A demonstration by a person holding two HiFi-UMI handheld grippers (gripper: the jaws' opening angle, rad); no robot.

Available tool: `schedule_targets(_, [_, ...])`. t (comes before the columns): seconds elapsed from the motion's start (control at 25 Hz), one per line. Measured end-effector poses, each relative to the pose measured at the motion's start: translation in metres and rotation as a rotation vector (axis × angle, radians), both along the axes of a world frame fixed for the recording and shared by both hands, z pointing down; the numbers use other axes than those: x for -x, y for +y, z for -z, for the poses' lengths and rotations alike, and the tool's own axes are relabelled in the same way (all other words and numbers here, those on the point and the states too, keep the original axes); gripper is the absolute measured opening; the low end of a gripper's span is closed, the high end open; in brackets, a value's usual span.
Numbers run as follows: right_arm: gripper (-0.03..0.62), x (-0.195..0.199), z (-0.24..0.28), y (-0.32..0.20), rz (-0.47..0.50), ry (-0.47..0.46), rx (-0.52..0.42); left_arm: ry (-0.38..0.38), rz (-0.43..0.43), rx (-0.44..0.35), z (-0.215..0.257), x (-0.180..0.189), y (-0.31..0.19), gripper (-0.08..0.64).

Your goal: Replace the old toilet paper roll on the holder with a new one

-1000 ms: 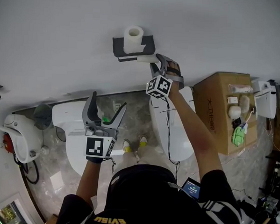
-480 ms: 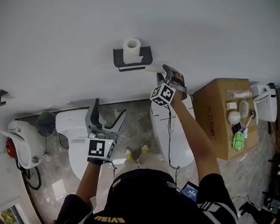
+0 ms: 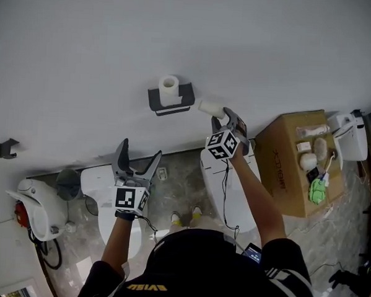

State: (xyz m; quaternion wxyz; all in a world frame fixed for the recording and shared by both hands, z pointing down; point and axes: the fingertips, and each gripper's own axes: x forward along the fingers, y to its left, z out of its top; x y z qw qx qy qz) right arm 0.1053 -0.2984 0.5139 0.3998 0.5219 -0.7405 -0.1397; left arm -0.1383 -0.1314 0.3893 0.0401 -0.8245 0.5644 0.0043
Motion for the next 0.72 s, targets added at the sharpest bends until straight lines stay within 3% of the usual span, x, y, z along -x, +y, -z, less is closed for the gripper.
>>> schedule_targets(0.24, [0.212, -0.007, 0.088, 0.037, -0.014, -0.35, -0.075, 0.021, 0.004, -0.004, 0.02, 0.006, -0.02, 0.453])
schedule_targets(0.36, [0.213, -0.007, 0.127, 0.057, 0.008, -0.395, -0.143, 0.03, 0.001, -0.014, 0.035, 0.005, -0.024, 0.453])
schedule_targets(0.56, [0.213, -0.015, 0.167, 0.087, 0.02, -0.415, -0.193, -0.018, 0.005, -0.046, 0.063, 0.002, -0.024, 0.453])
schedule_targets(0.72, [0.213, -0.019, 0.186, 0.091, 0.02, -0.502, -0.224, 0.01, 0.014, -0.047, 0.068, 0.006, -0.03, 0.453])
